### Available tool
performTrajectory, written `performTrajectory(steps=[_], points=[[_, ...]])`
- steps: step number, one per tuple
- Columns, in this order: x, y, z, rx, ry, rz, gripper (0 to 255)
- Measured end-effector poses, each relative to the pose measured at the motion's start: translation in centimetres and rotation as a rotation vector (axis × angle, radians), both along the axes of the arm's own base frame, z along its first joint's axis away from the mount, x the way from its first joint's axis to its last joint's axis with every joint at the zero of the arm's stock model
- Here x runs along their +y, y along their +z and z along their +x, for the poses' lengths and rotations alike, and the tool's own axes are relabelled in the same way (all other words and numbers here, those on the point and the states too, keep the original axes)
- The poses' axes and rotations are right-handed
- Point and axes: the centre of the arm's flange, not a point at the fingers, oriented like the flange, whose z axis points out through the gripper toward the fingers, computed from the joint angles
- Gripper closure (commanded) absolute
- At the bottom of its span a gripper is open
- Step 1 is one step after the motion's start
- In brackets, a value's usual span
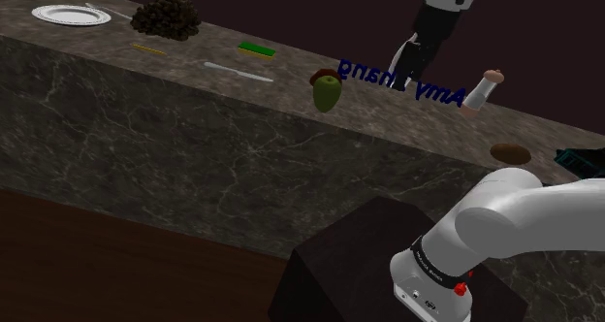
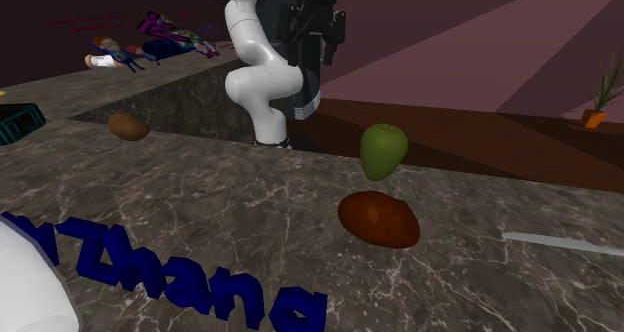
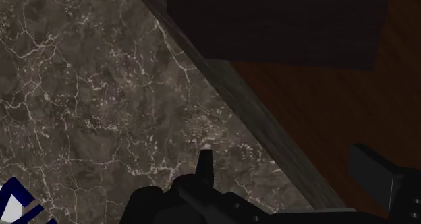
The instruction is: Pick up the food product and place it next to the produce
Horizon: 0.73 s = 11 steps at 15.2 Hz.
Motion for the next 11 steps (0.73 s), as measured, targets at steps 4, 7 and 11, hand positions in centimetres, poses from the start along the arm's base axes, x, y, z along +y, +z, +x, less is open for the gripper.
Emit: performTrajectory(steps=[4, 7, 11], points=[[-1.8, -0.2, 2.3, 0.009, 0.045, 0.033, 0], [-4.1, -1.7, 5.9, 0.022, 0.109, 0.079, 0], [-7.3, -2.6, 10.8, 0.039, 0.197, 0.140, 0]])
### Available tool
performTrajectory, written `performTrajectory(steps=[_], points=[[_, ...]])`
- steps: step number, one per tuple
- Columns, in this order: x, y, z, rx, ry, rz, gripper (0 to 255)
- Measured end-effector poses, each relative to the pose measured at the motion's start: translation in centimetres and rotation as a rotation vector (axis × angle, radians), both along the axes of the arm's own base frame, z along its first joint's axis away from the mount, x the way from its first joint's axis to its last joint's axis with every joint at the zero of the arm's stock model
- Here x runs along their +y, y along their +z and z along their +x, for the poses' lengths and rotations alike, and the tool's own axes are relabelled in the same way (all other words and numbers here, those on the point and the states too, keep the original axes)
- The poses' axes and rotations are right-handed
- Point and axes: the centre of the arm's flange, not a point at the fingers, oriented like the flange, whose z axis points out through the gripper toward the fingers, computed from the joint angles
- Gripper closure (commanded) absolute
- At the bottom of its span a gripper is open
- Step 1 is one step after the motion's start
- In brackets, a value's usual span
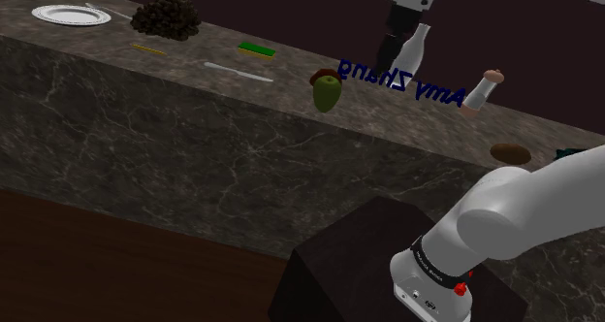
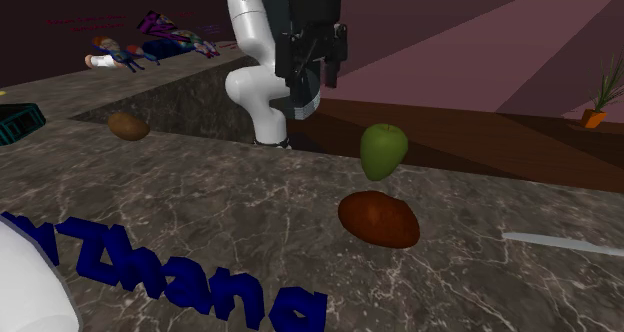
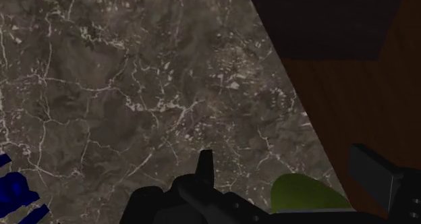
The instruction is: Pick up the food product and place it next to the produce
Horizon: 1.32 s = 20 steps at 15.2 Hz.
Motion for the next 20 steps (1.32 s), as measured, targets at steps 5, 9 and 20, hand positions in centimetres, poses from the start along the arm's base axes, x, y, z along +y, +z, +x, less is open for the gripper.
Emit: performTrajectory(steps=[5, 9, 20], points=[[-2.4, -2.3, 6.8, 0.022, 0.110, 0.077, 0], [-3.9, -3.8, 12.0, 0.039, 0.200, 0.139, 0], [-4.9, -9.7, 23.9, 0.076, 0.398, 0.276, 0]])
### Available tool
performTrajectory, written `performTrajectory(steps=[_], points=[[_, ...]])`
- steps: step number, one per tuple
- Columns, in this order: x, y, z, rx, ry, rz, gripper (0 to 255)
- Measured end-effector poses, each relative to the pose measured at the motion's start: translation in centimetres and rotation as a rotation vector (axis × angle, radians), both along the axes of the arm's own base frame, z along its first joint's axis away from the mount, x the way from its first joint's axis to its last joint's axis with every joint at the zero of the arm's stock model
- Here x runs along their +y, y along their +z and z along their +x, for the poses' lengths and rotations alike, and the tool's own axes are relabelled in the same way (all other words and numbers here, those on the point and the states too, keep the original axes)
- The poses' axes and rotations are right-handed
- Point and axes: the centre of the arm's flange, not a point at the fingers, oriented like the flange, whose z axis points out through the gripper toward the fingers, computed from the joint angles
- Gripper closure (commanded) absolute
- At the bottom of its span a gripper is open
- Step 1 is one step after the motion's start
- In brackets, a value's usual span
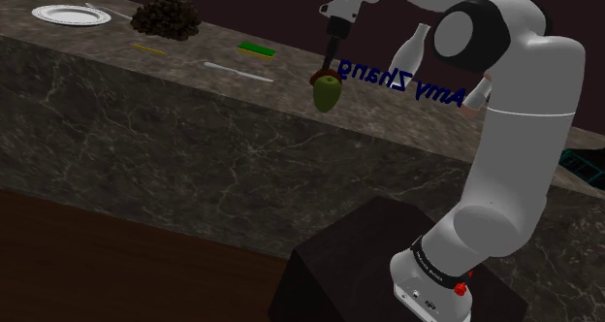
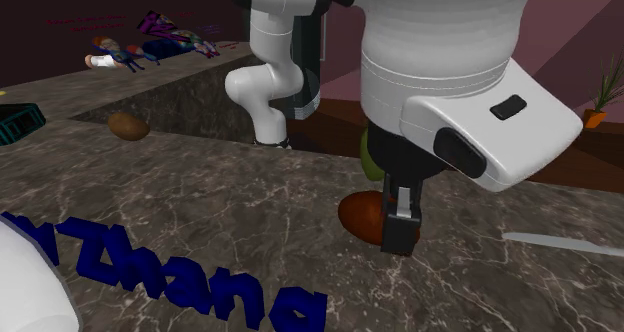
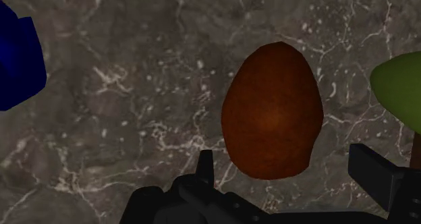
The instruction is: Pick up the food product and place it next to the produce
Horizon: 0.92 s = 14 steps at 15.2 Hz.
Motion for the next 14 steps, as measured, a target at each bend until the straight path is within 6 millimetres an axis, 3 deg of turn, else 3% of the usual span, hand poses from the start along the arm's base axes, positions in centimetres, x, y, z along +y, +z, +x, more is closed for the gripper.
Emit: performTrajectory(steps=[5, 12, 13, 14], points=[[0.5, -2.4, -0.2, 0.000, 0.003, 0.002, 0], [0.7, -2.8, -0.4, 0.000, 0.003, 0.002, 0], [0.7, -2.8, -0.4, 0.000, 0.003, 0.002, 255], [0.7, -2.7, -0.4, -0.001, 0.003, 0.002, 255]])
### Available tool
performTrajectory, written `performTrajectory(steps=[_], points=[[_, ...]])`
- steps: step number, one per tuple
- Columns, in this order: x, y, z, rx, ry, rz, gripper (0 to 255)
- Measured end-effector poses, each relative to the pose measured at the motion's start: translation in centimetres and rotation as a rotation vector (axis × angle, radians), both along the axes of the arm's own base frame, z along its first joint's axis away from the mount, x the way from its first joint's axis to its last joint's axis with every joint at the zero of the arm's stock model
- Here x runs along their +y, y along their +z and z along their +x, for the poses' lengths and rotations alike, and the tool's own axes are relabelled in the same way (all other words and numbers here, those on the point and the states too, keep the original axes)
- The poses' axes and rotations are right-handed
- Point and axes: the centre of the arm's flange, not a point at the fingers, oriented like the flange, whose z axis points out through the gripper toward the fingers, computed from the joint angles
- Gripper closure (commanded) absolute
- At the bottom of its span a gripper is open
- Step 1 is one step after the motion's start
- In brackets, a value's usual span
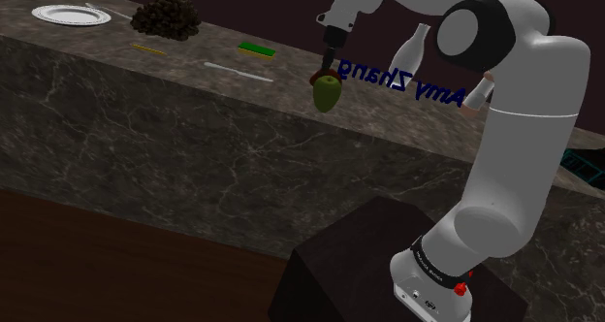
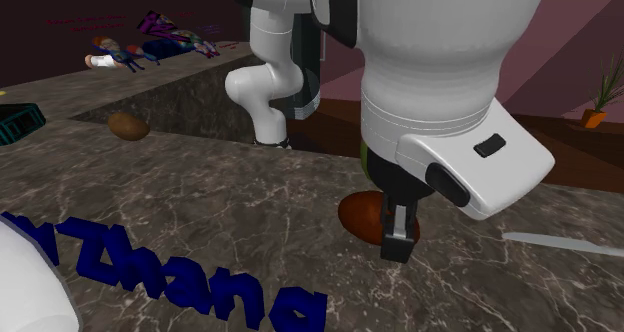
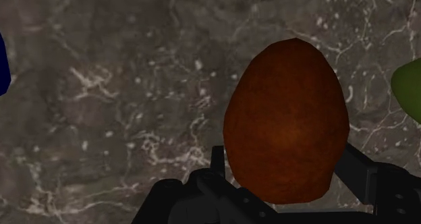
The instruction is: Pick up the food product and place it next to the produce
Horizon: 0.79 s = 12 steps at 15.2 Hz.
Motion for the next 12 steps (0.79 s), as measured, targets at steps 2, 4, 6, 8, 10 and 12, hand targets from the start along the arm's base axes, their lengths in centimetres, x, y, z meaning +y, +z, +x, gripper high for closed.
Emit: performTrajectory(steps=[2, 4, 6, 8, 10, 12], points=[[0.0, 0.0, 0.0, 0.000, 0.000, 0.000, 255], [0.0, 0.0, 0.0, -0.001, 0.000, 0.000, 255], [0.0, 0.0, 0.0, -0.001, 0.000, 0.000, 255], [0.1, 0.0, 0.0, -0.001, 0.001, 0.000, 255], [0.1, 0.3, 0.0, 0.000, 0.000, 0.000, 255], [0.0, 1.0, 0.0, 0.001, 0.000, 0.000, 255]])
